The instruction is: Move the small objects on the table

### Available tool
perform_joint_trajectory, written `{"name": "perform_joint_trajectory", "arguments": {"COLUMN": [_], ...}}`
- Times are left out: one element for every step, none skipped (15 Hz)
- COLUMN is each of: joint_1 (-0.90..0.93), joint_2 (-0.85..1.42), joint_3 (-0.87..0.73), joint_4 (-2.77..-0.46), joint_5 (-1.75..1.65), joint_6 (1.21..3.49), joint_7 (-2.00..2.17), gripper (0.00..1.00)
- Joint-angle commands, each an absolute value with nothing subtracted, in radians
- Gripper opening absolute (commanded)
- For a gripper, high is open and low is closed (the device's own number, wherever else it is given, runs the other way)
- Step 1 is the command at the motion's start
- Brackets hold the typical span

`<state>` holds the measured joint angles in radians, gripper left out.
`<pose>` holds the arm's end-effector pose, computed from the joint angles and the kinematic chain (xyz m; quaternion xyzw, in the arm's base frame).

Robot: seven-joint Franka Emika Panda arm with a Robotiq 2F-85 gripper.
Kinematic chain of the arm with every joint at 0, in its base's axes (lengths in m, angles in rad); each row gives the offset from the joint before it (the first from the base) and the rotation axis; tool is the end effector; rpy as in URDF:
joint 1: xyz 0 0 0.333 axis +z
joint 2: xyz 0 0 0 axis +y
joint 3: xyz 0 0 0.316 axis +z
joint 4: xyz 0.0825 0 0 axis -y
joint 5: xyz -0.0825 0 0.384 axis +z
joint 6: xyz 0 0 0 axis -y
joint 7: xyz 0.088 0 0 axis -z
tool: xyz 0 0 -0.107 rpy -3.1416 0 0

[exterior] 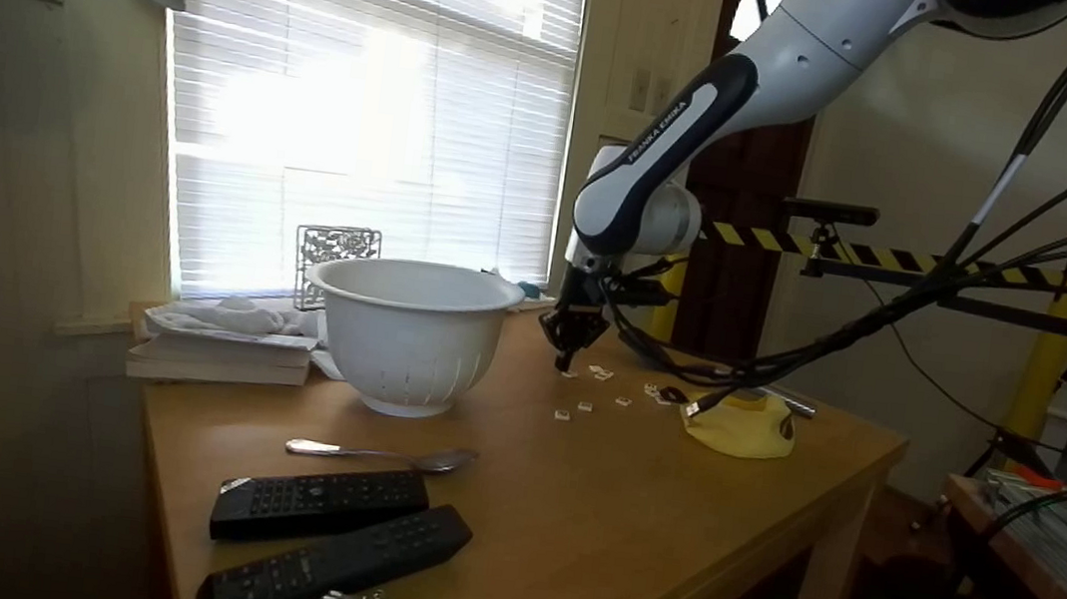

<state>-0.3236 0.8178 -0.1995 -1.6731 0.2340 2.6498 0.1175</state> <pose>0.6036 -0.3366 0.1509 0.9243 -0.3706 0.0879 0.0237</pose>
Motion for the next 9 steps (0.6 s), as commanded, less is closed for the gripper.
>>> {"name": "perform_joint_trajectory", "arguments": {"joint_1": [-0.315, -0.312, -0.309, -0.307, -0.304, -0.303, -0.301, -0.298, -0.294], "joint_2": [0.789, 0.782, 0.774, 0.764, 0.756, 0.743, 0.733, 0.723, 0.711], "joint_3": [-0.168, -0.161, -0.155, -0.148, -0.142, -0.135, -0.128, -0.123, -0.117], "joint_4": [-1.738, -1.748, -1.761, -1.778, -1.792, -1.812, -1.83, -1.849, -1.871], "joint_5": [0.221, 0.221, 0.223, 0.224, 0.224, 0.224, 0.224, 0.224, 0.224], "joint_6": [2.664, 2.664, 2.665, 2.668, 2.669, 2.673, 2.676, 2.682, 2.688], "joint_7": [0.099, 0.095, 0.09, 0.082, 0.076, 0.066, 0.056, 0.047, 0.039], "gripper": [0.0, 0.0, 0.0, 0.0, 0.0, 0.0, 0.0, 0.0, 0.0]}}
